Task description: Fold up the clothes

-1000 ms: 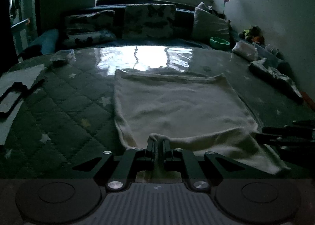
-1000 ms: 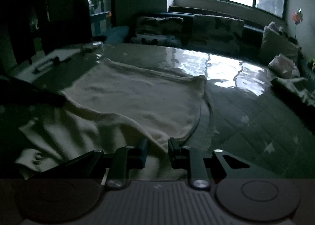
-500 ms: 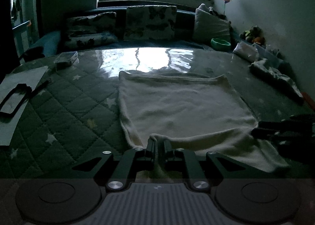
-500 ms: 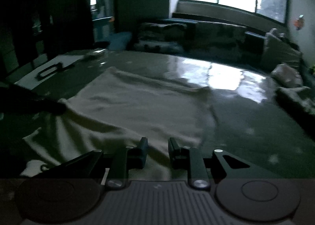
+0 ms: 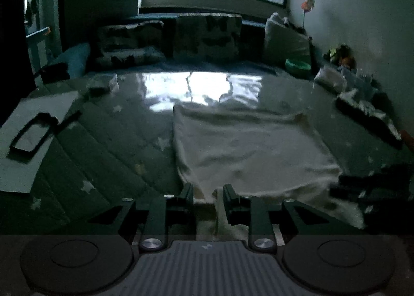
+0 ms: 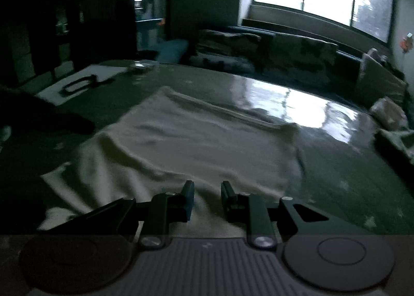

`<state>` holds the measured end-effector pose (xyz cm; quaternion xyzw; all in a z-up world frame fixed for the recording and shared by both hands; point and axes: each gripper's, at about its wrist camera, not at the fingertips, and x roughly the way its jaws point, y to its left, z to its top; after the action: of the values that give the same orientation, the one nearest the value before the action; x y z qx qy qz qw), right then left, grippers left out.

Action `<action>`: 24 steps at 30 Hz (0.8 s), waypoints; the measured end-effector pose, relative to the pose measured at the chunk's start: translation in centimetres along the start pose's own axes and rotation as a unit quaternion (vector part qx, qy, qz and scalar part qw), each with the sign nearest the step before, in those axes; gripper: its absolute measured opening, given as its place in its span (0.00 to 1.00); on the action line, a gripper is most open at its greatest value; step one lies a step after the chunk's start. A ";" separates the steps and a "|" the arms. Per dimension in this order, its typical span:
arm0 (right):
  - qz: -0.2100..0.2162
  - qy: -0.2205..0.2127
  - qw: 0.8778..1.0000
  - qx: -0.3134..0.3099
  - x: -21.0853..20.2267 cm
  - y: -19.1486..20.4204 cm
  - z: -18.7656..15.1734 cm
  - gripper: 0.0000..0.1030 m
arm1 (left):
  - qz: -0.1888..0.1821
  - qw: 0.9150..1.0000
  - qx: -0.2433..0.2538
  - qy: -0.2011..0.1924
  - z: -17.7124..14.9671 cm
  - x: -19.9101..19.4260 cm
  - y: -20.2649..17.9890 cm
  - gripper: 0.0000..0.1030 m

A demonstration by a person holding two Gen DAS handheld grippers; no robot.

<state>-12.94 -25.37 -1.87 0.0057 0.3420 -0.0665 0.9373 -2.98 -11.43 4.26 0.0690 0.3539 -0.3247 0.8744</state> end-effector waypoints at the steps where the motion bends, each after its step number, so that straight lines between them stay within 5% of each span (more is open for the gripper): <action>1: 0.006 0.001 1.000 -0.005 0.1 0.5 0.0 0.21 | -0.005 1.000 -0.003 -0.002 0.1 -0.1 -0.1 0.27; 8: 0.012 0.025 0.999 -0.021 1.7 2.4 -0.8 0.21 | -0.046 0.998 0.018 0.038 -1.5 2.2 -2.2 0.24; 24: 0.018 0.016 0.999 -0.027 -0.8 3.0 -1.6 0.23 | -0.038 0.996 0.050 0.055 -3.4 2.6 -3.6 0.25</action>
<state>-14.19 -22.25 -2.63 -0.0129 0.3588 -0.0405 0.9324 -5.70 -14.44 0.41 0.1174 0.3872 -0.3707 0.8360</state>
